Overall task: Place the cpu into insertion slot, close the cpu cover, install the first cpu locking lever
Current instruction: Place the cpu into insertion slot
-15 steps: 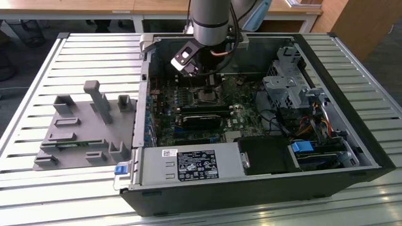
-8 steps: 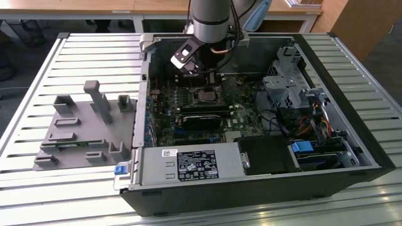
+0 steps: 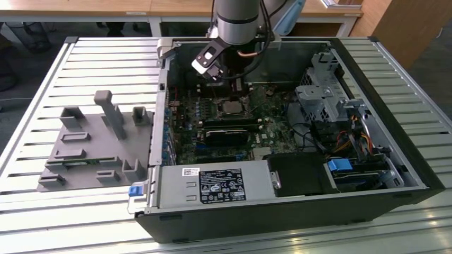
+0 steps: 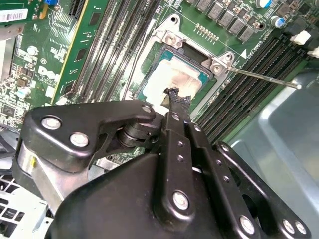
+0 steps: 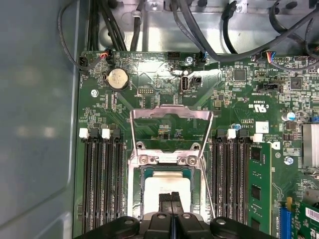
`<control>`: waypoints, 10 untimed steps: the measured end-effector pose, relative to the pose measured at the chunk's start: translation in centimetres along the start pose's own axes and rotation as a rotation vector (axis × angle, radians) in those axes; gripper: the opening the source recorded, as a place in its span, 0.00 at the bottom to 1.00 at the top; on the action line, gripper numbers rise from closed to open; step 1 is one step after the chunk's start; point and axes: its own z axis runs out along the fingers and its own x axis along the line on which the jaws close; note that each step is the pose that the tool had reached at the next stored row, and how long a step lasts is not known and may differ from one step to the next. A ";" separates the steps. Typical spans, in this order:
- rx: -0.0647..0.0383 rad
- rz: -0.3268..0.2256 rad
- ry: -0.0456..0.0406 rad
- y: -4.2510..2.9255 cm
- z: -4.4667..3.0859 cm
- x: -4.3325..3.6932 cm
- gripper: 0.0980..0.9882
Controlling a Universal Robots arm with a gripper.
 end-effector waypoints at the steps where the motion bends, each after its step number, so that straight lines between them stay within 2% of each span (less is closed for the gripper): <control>1: 0.000 0.000 0.0001 0.01 -0.13 0.00 0.01; 6: 0.000 0.000 0.0000 0.05 -0.86 0.00 0.01; 10: 0.000 0.000 0.0000 0.11 -1.75 0.01 0.01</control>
